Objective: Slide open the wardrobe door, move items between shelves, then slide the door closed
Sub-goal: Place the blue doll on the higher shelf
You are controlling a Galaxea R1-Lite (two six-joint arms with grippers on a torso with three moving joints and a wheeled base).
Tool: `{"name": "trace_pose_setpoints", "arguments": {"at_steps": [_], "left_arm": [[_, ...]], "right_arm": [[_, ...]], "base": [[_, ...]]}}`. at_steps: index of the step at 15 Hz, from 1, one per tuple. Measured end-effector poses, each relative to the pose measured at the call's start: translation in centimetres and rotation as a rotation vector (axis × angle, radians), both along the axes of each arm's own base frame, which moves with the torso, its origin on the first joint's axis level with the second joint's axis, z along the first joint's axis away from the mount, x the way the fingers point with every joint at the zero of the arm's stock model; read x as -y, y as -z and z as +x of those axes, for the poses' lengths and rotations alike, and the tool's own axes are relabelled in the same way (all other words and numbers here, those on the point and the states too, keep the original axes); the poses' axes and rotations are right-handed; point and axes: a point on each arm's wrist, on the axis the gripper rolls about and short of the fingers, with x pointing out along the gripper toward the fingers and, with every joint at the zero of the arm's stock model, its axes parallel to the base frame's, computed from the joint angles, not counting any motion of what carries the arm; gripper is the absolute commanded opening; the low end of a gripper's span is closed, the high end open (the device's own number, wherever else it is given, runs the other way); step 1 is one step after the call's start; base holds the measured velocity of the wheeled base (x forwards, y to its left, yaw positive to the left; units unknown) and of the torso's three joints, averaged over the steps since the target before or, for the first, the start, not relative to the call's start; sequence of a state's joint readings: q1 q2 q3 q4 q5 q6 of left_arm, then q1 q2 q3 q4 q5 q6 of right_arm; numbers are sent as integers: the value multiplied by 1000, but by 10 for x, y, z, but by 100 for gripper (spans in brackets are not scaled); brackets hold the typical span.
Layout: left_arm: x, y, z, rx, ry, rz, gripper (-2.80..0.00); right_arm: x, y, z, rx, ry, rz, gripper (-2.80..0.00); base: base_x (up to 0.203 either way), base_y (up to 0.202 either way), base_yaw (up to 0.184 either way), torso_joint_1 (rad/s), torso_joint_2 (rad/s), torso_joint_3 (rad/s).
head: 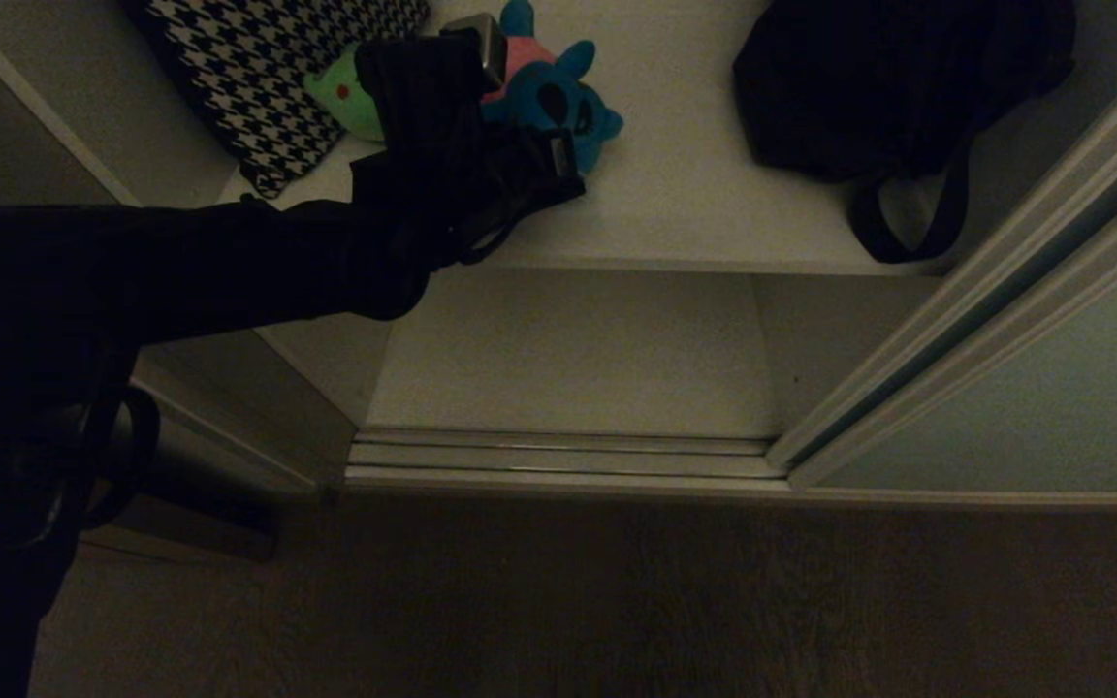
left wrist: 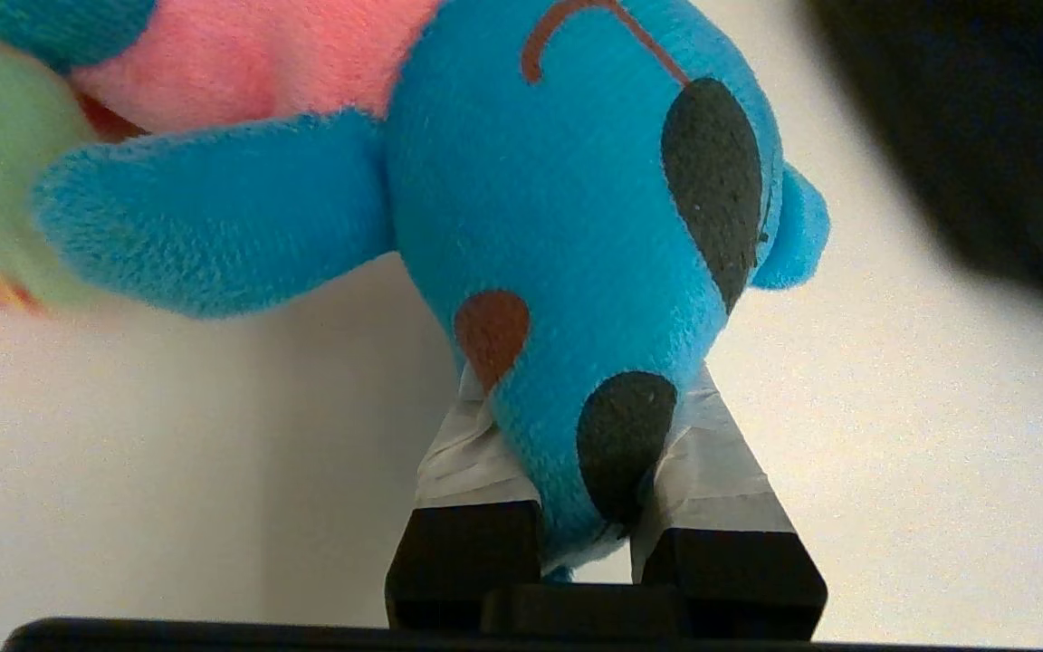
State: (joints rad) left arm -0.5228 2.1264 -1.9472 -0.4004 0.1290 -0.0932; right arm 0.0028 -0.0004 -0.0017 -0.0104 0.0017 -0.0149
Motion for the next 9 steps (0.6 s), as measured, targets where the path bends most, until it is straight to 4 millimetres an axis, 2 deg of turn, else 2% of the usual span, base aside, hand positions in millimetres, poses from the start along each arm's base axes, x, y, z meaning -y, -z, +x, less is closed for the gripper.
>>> {"name": "trace_pose_setpoints", "arguments": {"at_steps": [9], "left_arm": [[0,-1,-1,-3,-12,13,-280]], "right_arm": [[0,0,0,0,1,0,-280]], "base": [[0,0,0,0,0,0]]}}
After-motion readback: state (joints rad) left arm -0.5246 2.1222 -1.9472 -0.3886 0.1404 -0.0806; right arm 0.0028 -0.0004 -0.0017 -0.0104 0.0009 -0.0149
